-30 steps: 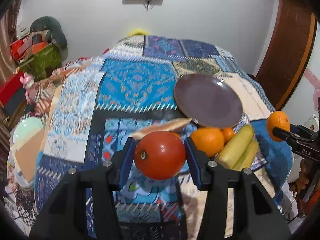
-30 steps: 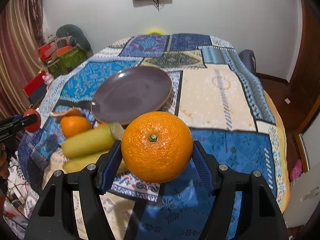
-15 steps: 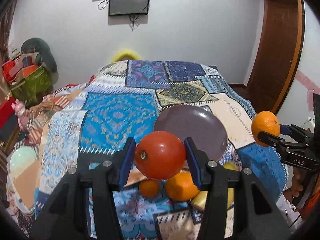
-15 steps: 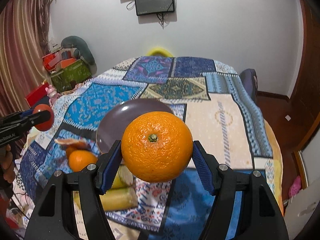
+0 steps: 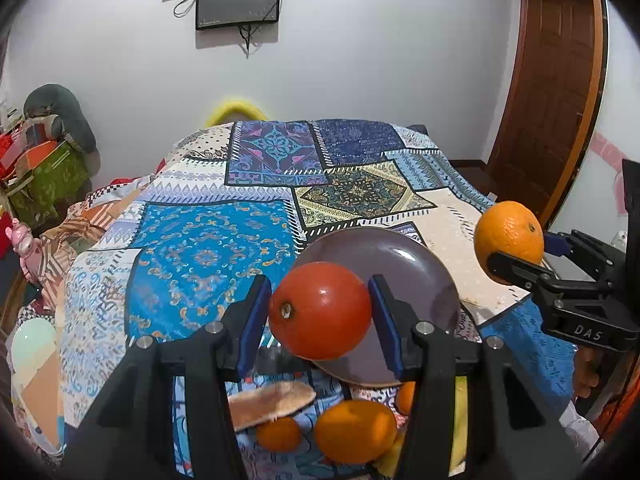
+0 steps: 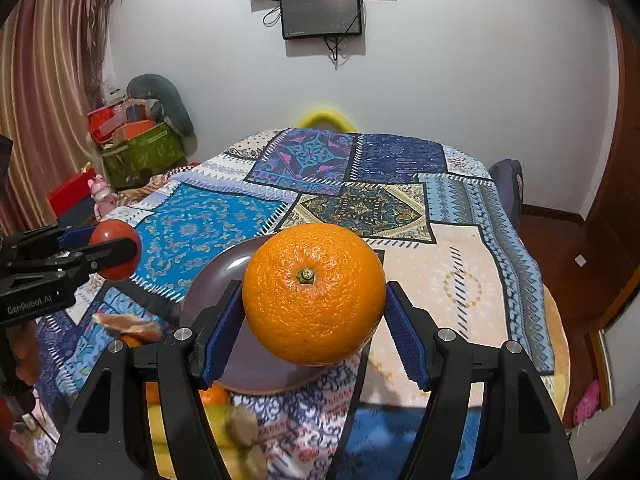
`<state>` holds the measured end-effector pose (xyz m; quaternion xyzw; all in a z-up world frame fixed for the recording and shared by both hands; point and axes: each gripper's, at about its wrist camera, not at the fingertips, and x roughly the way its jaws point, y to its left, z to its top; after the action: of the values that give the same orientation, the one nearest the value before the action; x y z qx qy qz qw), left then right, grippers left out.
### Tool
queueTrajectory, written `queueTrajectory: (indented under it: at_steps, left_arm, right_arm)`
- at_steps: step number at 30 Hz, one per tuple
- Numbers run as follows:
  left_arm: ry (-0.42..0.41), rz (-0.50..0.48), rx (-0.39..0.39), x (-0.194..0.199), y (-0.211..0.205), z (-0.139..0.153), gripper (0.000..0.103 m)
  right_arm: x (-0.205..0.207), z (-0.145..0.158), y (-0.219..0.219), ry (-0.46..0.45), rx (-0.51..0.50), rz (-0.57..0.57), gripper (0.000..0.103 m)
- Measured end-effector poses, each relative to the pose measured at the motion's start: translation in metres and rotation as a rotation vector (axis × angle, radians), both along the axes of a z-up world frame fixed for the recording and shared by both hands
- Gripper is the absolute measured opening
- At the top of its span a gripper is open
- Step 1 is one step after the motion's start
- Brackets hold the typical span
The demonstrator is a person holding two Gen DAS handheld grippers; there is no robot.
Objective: Organize fruits
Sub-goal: 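Lift the tomato with the left tool while the right tool carries the orange to the purple plate, then lower the tomato onto the plate and open the left tool while the right tool releases the orange there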
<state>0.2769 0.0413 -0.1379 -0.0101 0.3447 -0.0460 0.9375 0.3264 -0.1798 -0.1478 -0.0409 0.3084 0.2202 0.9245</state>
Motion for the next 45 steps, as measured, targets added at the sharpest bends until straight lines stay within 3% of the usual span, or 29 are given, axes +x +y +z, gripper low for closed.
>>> queueTrajectory:
  at_steps: [19,33,43,45]
  left_arm:
    - [0.182,0.003,-0.032,0.086,0.007,-0.061,0.05]
    - [0.285,0.004,-0.046,0.117,0.001,-0.083,0.05]
    - [0.277,0.005,-0.045,0.118,0.001,-0.084,0.053]
    - [0.27,0.01,-0.029,0.118,0.0,-0.082,0.062]
  right_arm:
    - [0.08,-0.046,0.032,0.076,-0.074,0.023,0.066]
    - [0.103,-0.066,0.047,0.133,-0.116,0.053,0.066]
    - [0.105,-0.069,0.05,0.137,-0.121,0.065,0.067]
    - [0.105,-0.07,0.051,0.141,-0.12,0.068,0.067]
